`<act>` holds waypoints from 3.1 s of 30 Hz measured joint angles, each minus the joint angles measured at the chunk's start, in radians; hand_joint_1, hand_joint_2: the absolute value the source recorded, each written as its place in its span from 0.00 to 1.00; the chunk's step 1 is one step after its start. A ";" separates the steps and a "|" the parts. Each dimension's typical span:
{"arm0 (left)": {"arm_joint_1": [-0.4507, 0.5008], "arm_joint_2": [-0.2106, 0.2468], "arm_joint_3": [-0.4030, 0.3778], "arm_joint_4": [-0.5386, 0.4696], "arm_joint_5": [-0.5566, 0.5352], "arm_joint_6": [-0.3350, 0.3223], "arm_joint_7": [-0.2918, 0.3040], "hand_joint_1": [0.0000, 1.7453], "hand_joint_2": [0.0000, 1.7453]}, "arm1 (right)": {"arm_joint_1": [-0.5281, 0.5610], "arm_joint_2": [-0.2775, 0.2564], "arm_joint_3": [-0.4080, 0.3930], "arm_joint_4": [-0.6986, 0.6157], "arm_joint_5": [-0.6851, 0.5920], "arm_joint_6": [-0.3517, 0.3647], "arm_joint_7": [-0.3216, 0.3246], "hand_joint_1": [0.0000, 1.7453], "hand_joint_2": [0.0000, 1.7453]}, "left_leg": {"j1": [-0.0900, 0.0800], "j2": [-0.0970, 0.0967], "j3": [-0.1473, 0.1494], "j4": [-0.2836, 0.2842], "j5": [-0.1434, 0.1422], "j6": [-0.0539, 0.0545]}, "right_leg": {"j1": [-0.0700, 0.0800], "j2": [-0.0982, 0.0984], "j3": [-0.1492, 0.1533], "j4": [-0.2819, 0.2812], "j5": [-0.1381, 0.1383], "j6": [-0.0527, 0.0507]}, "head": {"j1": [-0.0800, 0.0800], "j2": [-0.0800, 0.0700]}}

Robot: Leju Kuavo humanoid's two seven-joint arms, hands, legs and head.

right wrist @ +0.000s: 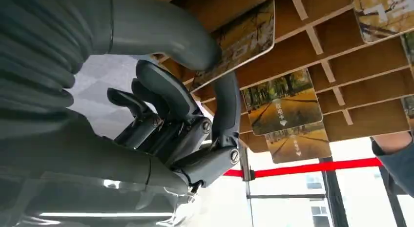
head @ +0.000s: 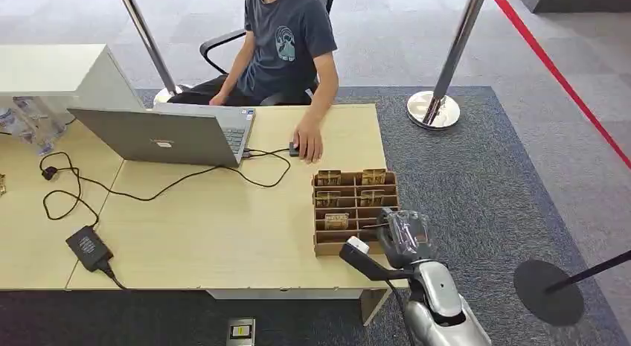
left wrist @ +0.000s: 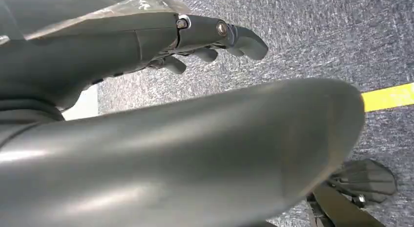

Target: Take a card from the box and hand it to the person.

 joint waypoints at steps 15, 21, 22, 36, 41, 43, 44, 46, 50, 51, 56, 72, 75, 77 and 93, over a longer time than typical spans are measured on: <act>0.000 0.000 0.000 0.000 0.000 -0.002 -0.003 0.00 0.00 | 0.019 0.000 -0.015 -0.024 0.016 0.015 0.002 1.00 1.00 | 0.000 0.000 0.000 0.000 0.000 0.000 | 0.000 0.000 0.000 0.000 0.000 0.000 | 0.000 0.000; 0.000 0.000 0.000 0.000 0.001 -0.002 -0.003 0.00 0.00 | 0.020 0.001 -0.015 -0.026 0.022 0.018 0.003 1.00 1.00 | 0.000 0.000 0.000 0.000 0.000 0.000 | 0.000 0.000 0.000 0.000 0.000 0.000 | 0.000 0.000; 0.000 0.000 0.000 0.000 0.001 -0.002 -0.003 0.00 0.00 | 0.020 0.001 -0.015 -0.027 0.022 0.018 0.003 1.00 1.00 | 0.000 0.000 0.000 0.000 0.000 0.000 | 0.000 0.000 0.000 0.000 0.000 0.000 | 0.000 0.000; 0.000 0.000 0.000 0.000 0.000 -0.002 -0.008 0.00 0.00 | 0.039 0.001 -0.018 -0.066 0.040 0.021 0.004 1.00 1.00 | 0.000 0.000 -0.002 0.000 0.000 0.000 | 0.000 0.000 -0.002 0.000 0.000 0.000 | 0.000 0.000; 0.000 0.000 0.000 0.000 0.000 -0.002 -0.009 0.00 0.00 | 0.045 0.000 -0.023 -0.088 0.043 0.021 0.004 1.00 1.00 | 0.000 0.000 -0.002 0.000 0.000 0.000 | 0.000 0.000 -0.002 0.000 0.000 0.000 | 0.000 0.000; 0.000 0.000 0.000 0.000 0.001 -0.002 -0.009 0.00 0.00 | 0.047 0.000 -0.023 -0.098 0.043 0.021 0.004 1.00 1.00 | 0.000 0.000 -0.002 0.000 0.000 0.000 | 0.000 0.000 -0.002 0.000 0.000 0.000 | 0.000 0.000; 0.000 0.000 0.000 0.000 0.002 -0.002 -0.009 0.00 0.00 | 0.048 0.000 -0.023 -0.103 0.044 0.021 0.002 1.00 1.00 | 0.000 0.000 -0.002 0.000 0.000 0.000 | 0.000 0.000 -0.002 0.000 0.000 0.000 | 0.000 0.000; 0.000 0.000 0.000 0.000 0.003 -0.002 -0.010 0.00 0.00 | 0.048 0.000 -0.023 -0.111 0.049 0.021 0.001 1.00 1.00 | 0.000 0.000 -0.002 0.000 0.000 0.000 | 0.000 0.000 -0.002 0.000 0.000 0.000 | 0.000 0.000; 0.000 0.000 0.000 0.000 0.005 -0.002 -0.013 0.00 0.00 | 0.050 -0.001 -0.023 -0.129 0.059 0.021 0.001 1.00 1.00 | 0.000 0.000 -0.002 0.000 0.000 0.000 | 0.000 0.000 -0.002 0.000 0.000 0.000 | 0.000 0.000; 0.000 0.000 0.000 0.000 0.006 -0.002 -0.013 0.00 0.00 | 0.050 -0.001 -0.023 -0.133 0.061 0.021 0.001 1.00 1.00 | 0.000 0.000 -0.002 0.000 0.000 0.000 | 0.000 0.000 -0.002 0.000 0.000 0.000 | 0.000 0.000; 0.000 -0.001 0.000 0.000 0.012 -0.002 -0.013 0.00 0.00 | 0.051 -0.001 -0.023 -0.156 0.071 0.029 0.003 1.00 1.00 | 0.000 0.000 -0.002 0.000 0.000 0.000 | 0.000 0.000 -0.002 0.000 0.000 0.000 | 0.000 0.000; 0.000 -0.008 0.001 0.000 0.027 0.001 -0.008 0.00 0.00 | 0.083 -0.048 -0.019 -0.332 0.111 0.038 0.027 1.00 1.00 | -0.001 0.000 -0.003 0.000 0.000 0.000 | 0.000 0.000 -0.002 0.000 0.000 0.000 | 0.000 0.000; 0.000 -0.008 0.002 0.000 0.027 0.001 -0.008 0.00 0.00 | 0.083 -0.065 -0.018 -0.361 0.108 0.032 0.028 1.00 1.00 | -0.001 0.000 -0.003 0.000 0.000 0.000 | 0.000 0.000 -0.002 0.000 0.000 0.000 | 0.000 0.000; 0.000 -0.008 0.002 0.000 0.025 0.001 -0.008 0.00 0.00 | 0.075 -0.074 -0.017 -0.366 0.086 0.023 0.025 1.00 1.00 | -0.001 0.000 -0.003 0.000 0.000 0.000 | 0.000 0.000 -0.002 0.000 0.000 0.000 | 0.000 0.000; -0.006 -0.018 -0.001 0.000 -0.010 0.003 -0.019 0.00 0.00 | -0.251 0.061 0.050 -0.144 -0.034 0.065 -0.013 1.00 1.00 | 0.000 0.000 -0.004 0.000 0.004 -0.001 | 0.000 0.000 -0.003 0.001 0.003 -0.001 | 0.000 0.000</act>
